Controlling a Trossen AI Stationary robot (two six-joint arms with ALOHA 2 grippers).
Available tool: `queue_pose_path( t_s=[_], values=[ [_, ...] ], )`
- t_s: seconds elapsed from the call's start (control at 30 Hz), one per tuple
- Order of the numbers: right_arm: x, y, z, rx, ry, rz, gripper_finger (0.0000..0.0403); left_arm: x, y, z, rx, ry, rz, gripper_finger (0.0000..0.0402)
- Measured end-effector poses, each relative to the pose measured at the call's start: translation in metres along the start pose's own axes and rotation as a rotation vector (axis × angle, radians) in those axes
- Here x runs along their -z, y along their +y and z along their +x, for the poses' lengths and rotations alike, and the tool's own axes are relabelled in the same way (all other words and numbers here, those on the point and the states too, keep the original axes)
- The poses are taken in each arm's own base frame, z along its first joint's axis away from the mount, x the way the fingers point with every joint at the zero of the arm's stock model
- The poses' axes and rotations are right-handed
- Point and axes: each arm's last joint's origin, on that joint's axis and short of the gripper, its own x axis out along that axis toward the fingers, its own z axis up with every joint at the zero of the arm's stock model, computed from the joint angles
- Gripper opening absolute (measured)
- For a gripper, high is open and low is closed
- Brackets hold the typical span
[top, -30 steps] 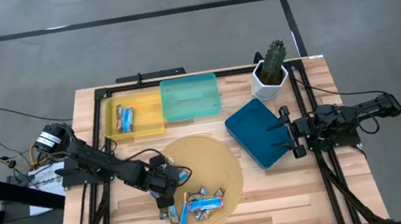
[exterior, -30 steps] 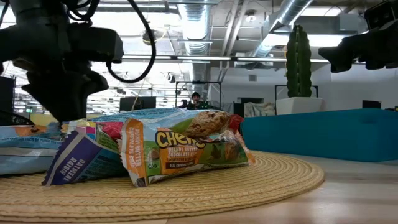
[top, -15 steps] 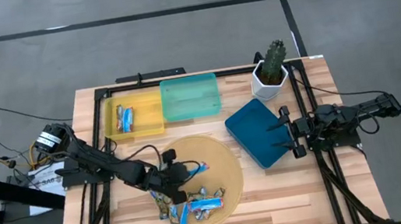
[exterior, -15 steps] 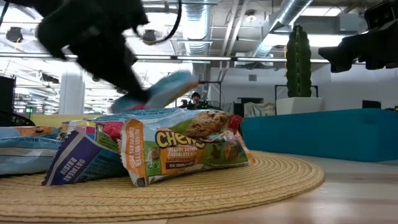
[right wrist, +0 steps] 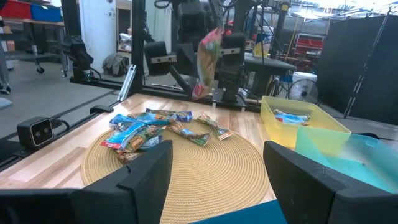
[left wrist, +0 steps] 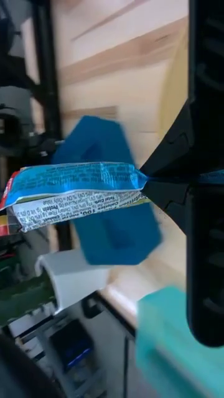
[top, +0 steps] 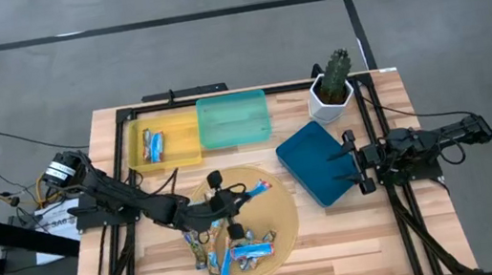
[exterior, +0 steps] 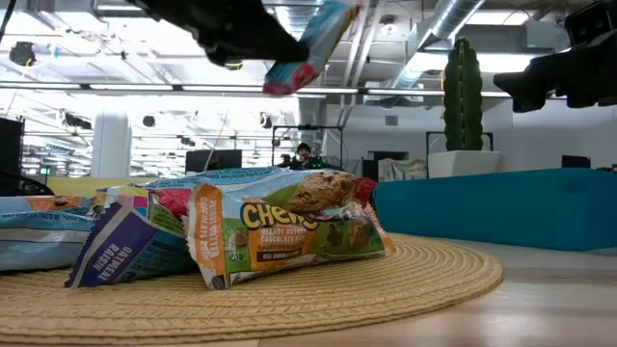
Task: Pick and place Granola Bars by type
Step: Put the top red granola bar into the yellow bin
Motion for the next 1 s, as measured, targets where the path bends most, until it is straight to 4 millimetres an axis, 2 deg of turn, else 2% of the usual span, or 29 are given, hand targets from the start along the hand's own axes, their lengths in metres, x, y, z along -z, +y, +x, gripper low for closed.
queue_pose_path(
  t_s=[0.23, 0.43, 1.0],
  values=[
    [0.000, 0.000, 0.000, 0.000, 0.000, 0.000, 0.0244, -0.004, 0.005, 0.004, -0.017, -0.028, -0.005, 0.0002],
    [0.000, 0.000, 0.000, 0.000, 0.000, 0.000, 0.0244, -0.005, 0.017, 0.012, -0.079, -0.028, -0.025, 0.0002],
    [0.000, 0.000, 0.000, 0.000, 0.000, 0.000, 0.0244, 0.000, 0.083, 0.045, -0.406, 0.019, -0.081, 0.0002]
  ],
)
